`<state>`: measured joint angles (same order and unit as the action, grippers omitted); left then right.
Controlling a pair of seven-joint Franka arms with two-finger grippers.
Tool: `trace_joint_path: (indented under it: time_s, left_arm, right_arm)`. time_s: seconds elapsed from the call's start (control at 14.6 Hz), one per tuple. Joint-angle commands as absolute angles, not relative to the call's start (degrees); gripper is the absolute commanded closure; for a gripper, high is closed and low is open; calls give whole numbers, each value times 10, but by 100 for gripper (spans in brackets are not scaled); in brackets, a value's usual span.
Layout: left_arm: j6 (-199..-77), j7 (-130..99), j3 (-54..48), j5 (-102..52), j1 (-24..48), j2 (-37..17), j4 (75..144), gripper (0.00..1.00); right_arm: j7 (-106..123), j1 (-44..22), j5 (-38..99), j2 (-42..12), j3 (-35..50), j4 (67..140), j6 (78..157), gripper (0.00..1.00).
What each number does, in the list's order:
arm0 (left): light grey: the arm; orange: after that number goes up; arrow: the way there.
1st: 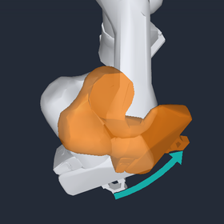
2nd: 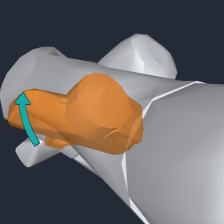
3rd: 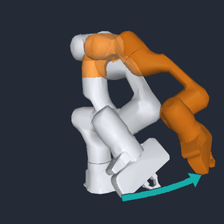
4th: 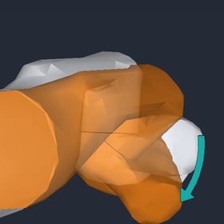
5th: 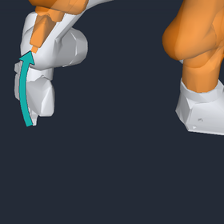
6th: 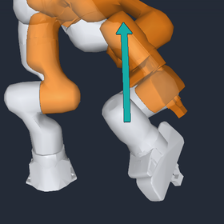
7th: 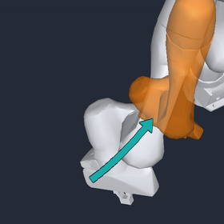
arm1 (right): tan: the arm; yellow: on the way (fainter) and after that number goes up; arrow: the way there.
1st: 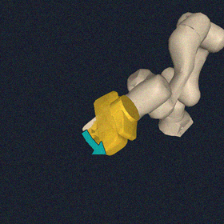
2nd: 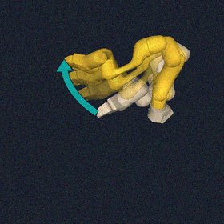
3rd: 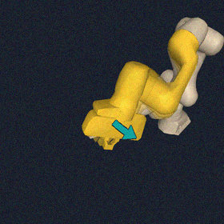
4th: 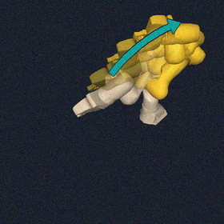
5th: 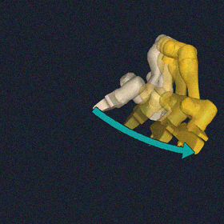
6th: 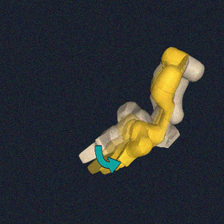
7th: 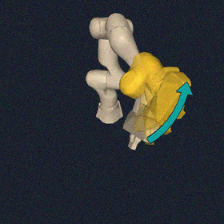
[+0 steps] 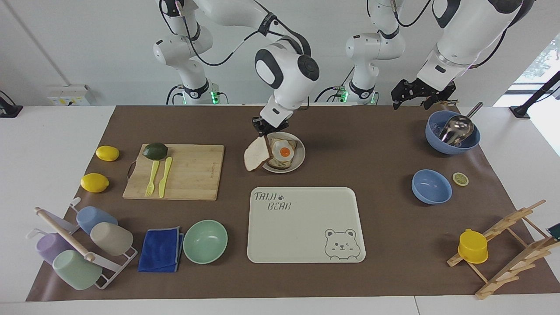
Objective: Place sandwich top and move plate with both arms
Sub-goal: 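Carry the bread slice over the egg and lower it onto the plate, then open the right gripper and withdraw it toward the cutting board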
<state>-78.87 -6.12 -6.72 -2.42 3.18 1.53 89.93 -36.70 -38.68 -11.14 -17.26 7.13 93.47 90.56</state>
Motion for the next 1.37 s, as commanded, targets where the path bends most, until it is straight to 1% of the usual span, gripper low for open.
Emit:
trace_joint_path:
  time_s: [0.0, 0.21, 0.34, 0.41, 0.48, 0.55, 0.62, 0.68, 0.75, 0.82, 1.1, 1.16, 1.3]
  left_arm:
    - [-787, -56, -68, -18, 28, 25, 907, 0]
    - [-787, -57, -68, -18, 28, 25, 907, 0]
    - [-787, -57, -68, -18, 28, 25, 907, 0]
    - [-787, -57, -68, -18, 28, 25, 907, 0]
    - [-787, -57, -68, -18, 29, 25, 907, 0]
    - [-787, -57, -68, -18, 28, 25, 907, 0]
    - [-787, -56, -68, -18, 29, 25, 907, 0]
    - [-787, -56, -68, -18, 28, 25, 907, 0]
    - [-787, -57, -68, -18, 28, 25, 907, 0]
    - [-787, -57, -68, -18, 28, 25, 907, 0]
    - [-787, -59, -68, -18, 31, 25, 907, 0]
    - [-789, -59, -69, -18, 35, 25, 907, 0]
    - [-795, -58, -69, -18, 33, 25, 906, 0]
  right_arm:
    - [-423, -415, -89, -190, 79, 932, 930, 100]
    - [-444, -425, -88, -184, 80, 984, 989, 100]
    - [-446, -425, -88, -183, 80, 1004, 1009, 100]
    - [-446, -425, -88, -181, 79, 1014, 1020, 98]
    - [-453, -425, -88, -178, 80, 1021, 1031, 90]
    - [-460, -425, -88, -178, 80, 1027, 1044, 75]
    - [-462, -425, -88, -178, 80, 1028, 1050, 54]
    - [-463, -425, -87, -178, 81, 1021, 1052, 27]
    - [-464, -420, -86, -178, 81, 1009, 1052, 11]
    - [-463, -414, -83, -175, 80, 993, 1048, 1]
    - [-454, -354, -30, -101, 75, 978, 1035, 0]
    - [-447, -333, -30, -88, 72, 968, 1023, 0]
    - [-394, -276, -28, -70, 69, 940, 973, 0]
